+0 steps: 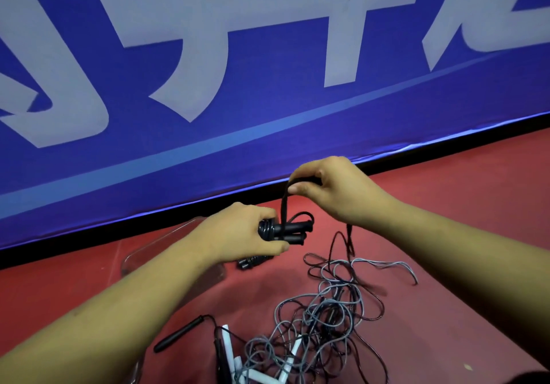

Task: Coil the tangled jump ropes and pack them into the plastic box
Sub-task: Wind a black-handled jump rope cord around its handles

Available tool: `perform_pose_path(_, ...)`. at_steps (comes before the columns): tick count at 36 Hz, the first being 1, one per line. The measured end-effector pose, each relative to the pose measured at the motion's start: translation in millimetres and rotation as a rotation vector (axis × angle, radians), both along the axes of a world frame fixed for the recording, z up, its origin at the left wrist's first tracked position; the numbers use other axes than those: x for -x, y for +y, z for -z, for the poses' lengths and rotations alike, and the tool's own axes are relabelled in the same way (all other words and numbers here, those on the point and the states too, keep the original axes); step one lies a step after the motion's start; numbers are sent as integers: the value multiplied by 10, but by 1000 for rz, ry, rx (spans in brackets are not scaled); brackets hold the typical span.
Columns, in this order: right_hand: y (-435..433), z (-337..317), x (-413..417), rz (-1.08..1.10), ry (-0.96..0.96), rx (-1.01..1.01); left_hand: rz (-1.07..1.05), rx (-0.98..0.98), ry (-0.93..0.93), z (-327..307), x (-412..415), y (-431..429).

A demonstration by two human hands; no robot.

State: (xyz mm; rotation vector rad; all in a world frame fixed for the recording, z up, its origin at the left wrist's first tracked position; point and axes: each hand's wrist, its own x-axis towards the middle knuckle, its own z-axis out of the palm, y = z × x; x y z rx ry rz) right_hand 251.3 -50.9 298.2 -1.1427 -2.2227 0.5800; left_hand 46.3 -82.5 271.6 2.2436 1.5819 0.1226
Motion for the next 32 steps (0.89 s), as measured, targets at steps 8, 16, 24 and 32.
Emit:
perform_pose_path(8, 130, 212, -189, -9, 102, 254, 134, 174, -323, -122, -112, -151)
perform_pose_path(16, -20, 490, -147, -81, 162, 725, -45, 129, -627, -127, -140, -154)
perform_pose_path(24, -81, 412, 2, -62, 212, 807, -203, 123, -708, -208, -48, -10)
perform_pose_path(32, -169, 239, 132, -128, 112, 728, -338, -5, -519, -149, 75, 102)
